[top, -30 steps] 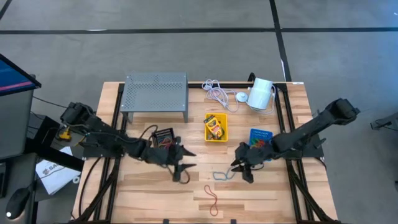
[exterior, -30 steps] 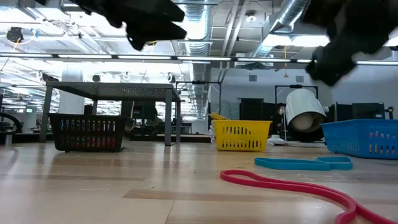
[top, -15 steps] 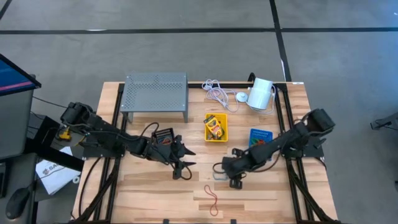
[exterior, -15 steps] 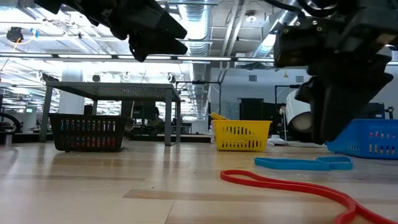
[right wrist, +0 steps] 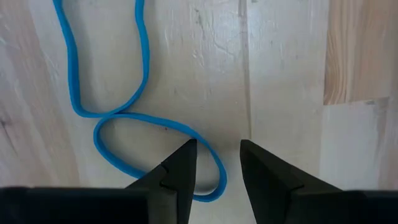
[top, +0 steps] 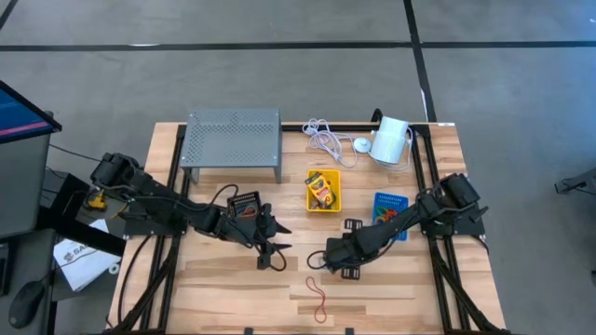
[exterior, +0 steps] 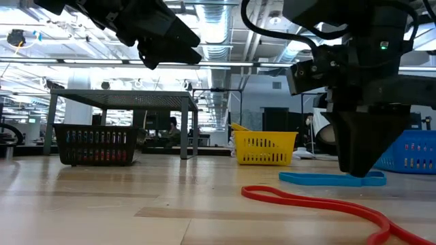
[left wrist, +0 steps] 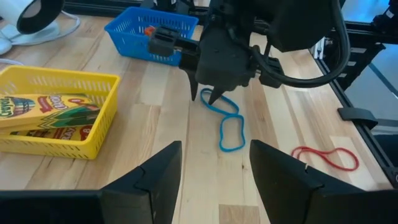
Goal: Pick & Place Office Desk Supplies
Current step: Put the blue rubber band into the black bin
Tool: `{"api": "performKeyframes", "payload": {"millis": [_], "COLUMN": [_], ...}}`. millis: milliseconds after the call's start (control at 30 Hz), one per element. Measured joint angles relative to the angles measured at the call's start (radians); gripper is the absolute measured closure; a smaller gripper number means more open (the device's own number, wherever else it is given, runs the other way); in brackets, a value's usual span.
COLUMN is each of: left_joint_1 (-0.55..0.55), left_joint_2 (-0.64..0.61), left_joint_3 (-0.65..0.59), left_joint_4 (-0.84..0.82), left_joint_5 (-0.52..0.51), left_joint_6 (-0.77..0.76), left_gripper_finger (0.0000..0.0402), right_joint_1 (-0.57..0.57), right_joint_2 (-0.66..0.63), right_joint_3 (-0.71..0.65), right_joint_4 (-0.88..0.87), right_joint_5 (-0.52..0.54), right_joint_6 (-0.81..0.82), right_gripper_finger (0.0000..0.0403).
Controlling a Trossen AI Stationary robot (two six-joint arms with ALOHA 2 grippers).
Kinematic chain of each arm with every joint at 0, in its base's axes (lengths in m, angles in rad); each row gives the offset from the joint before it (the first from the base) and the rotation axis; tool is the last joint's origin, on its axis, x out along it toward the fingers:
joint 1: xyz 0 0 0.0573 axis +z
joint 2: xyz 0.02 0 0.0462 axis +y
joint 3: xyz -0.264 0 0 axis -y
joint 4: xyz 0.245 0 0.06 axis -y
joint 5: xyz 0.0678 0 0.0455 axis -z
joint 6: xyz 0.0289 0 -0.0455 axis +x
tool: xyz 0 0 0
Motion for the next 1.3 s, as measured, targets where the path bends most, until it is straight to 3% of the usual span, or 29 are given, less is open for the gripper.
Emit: {"api": "performKeyframes", "payload": {"millis": [267, 467, 867, 1133, 1300], "left_joint_1": [0.0, 0.0, 0.0, 0.002, 0.014], "left_joint_2": [0.0, 0.0, 0.0, -0.001, -0.001], "left_joint_3": [0.0, 0.0, 0.0, 0.0, 0.0], "left_joint_4": [0.0, -0.001, -0.001, 0.01, 0.088], "left_joint_5": [0.0, 0.0, 0.0, -0.001, -0.053], "left_joint_6": [0.0, 0.0, 0.0, -0.05, -0.124], "left_gripper_finger": [0.0216, 0.0216, 0.0216, 0.0216, 0.0216], "right_joint_1": [0.001, 0.006, 0.034, 0.045, 0.054], "right_joint_2": [0.025, 0.02, 0.018, -0.097, -0.199], "right_joint_3": [0.002, 0.001, 0.039, 0.057, 0.058], "right_joint_4": [0.003, 0.014, -0.053, -0.137, -0.139], "right_joint_5": [0.002, -0.009, 0.021, 0.107, 0.203], "right_joint_6": [0.016, 0.031, 0.053, 0.102, 0.114], "right_gripper_finger": [0.0293, 0.0389, 0.0402, 0.0402, 0.0403]}}
